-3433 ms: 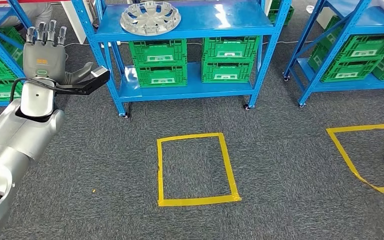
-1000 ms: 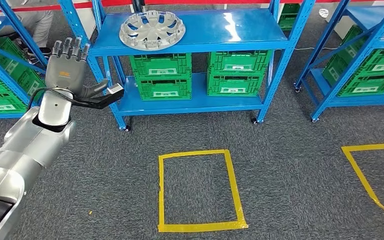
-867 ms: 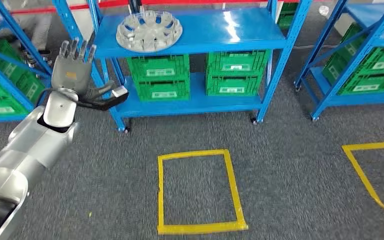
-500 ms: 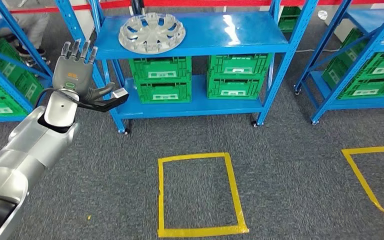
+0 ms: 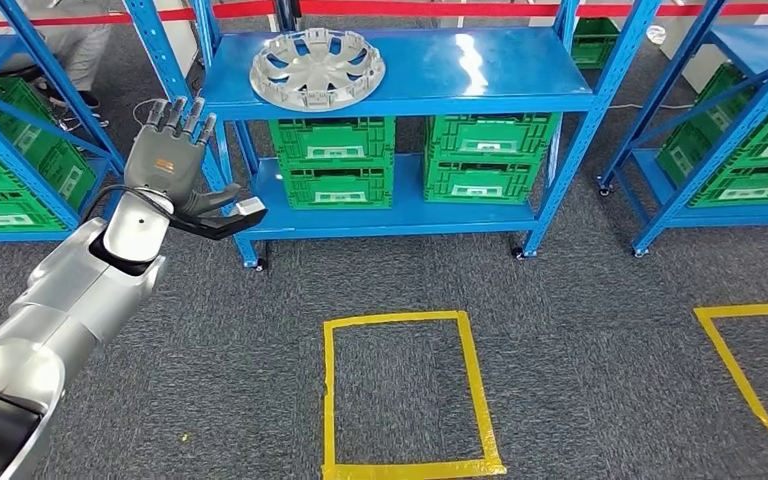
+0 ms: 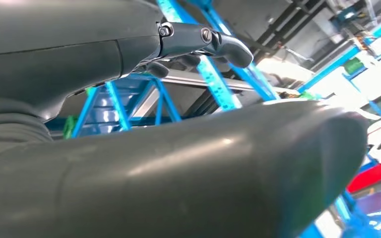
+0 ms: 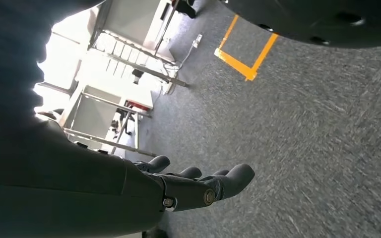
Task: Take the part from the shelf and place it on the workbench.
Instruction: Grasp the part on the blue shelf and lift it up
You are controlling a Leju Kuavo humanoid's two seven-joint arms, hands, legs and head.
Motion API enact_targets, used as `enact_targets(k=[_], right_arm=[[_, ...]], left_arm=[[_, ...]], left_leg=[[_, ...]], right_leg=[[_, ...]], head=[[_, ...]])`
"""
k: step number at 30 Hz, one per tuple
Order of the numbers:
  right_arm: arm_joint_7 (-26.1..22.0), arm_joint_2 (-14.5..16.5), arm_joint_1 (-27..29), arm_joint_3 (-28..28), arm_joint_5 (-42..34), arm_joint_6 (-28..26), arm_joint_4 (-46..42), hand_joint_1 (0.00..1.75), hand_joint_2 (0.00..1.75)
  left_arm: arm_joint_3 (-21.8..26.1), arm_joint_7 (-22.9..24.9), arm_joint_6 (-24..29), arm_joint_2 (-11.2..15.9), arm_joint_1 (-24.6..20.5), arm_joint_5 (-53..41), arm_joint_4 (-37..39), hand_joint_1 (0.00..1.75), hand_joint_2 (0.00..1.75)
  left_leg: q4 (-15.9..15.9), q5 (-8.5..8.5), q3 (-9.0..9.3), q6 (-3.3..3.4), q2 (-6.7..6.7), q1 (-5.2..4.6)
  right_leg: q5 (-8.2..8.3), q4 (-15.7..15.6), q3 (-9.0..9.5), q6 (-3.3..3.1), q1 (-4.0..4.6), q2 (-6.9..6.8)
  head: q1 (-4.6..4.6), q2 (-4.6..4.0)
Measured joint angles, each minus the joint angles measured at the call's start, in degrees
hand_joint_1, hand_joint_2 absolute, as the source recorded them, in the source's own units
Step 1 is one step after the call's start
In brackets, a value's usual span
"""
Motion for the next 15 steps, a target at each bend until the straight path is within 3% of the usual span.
enact_targets(k=[2, 4, 7, 8, 9, 10, 12, 13, 15], right_arm=[[0.0, 0.02, 0.0, 0.0, 0.03, 0.0, 0.0, 0.0, 1.75], [0.0, 0.04, 0.04, -0.01, 0.05, -0.01, 0.0, 0.0, 1.75], [0.0, 0.03, -0.01, -0.01, 0.06, -0.02, 0.0, 0.0, 1.75], [0.0, 0.04, 0.0, -0.01, 0.05, -0.02, 0.0, 0.0, 1.75], [0.0, 0.04, 0.06, -0.01, 0.05, -0.02, 0.0, 0.0, 1.75], [0.0, 0.04, 0.12, -0.01, 0.04, -0.02, 0.0, 0.0, 1.75], [-0.01, 0.04, 0.18, -0.01, 0.04, -0.02, 0.0, 0.0, 1.75], [-0.01, 0.04, 0.12, -0.01, 0.04, -0.02, 0.0, 0.0, 1.75], [-0.02, 0.04, 0.0, -0.01, 0.04, -0.02, 0.0, 0.0, 1.75]], left_arm=[[-0.29, -0.22, -0.2, -0.05, -0.04, 0.04, -0.08, 0.0, 0.0], [-0.46, -0.3, -0.35, -0.03, -0.17, 0.07, -0.14, 0.0, 0.0], [-0.76, -0.47, -0.44, 0.03, -0.01, 0.1, -0.03, 0.0, 0.0], [-0.88, -0.54, -0.46, 0.04, 0.16, 0.11, 0.03, 0.0, 0.0], [-0.96, -0.58, -0.47, 0.07, 0.29, 0.11, 0.08, 0.0, 0.0], [-0.98, -0.62, -0.47, 0.08, 0.32, 0.12, 0.11, 0.0, 0.0], [-0.98, -0.66, -0.47, 0.09, 0.24, 0.13, 0.11, 0.0, 0.0], [-0.99, -0.69, -0.47, 0.08, 0.17, 0.13, 0.1, 0.0, 0.0], [-1.02, -0.75, -0.47, 0.0, 0.1, 0.13, 0.09, 0.0, 0.0]], left_leg=[[-0.02, -0.25, 0.13, -0.65, 0.0, 0.01], [2.17, -1.59, -0.74, -1.36, 0.09, 0.08], [12.3, -5.53, -6.05, -2.19, 0.27, 0.58], [14.77, -5.91, -7.61, -2.37, 0.31, 0.76], [15.25, -5.23, -8.25, -2.49, 0.35, 0.9], [13.52, -3.52, -7.76, -2.56, 0.38, 1.02], [6.18, 0.6, -4.57, -2.58, 0.44, 1.12], [2.98, 1.76, -3.01, -2.37, 0.43, 1.07], [0.42, 1.85, -1.7, -1.73, 0.39, 0.81]], right_leg=[[0.04, -0.39, 0.35, -0.44, -0.23, 0.03], [-0.01, -0.86, 1.02, -1.06, -0.61, -0.03], [-0.47, -0.96, 1.72, -1.59, -0.74, -0.07], [-0.67, -0.92, 1.9, -1.6, -0.78, -0.04], [-0.89, -0.85, 2.09, -1.52, -0.84, 0.0], [-1.14, -0.76, 2.34, -1.37, -0.93, 0.06], [-1.79, -0.52, 2.91, -0.83, -1.03, 0.13], [-2.09, -0.36, 3.05, -0.48, -1.0, 0.16], [-2.36, -0.32, 3.12, 0.22, -0.88, 0.19]], head=[[0.0, 0.0], [-0.14, 0.0], [-0.28, 0.0], [-0.28, 0.0], [-0.28, 0.0], [-0.28, 0.0], [-0.29, 0.0], [-0.28, 0.0], [-0.2, 0.0]])
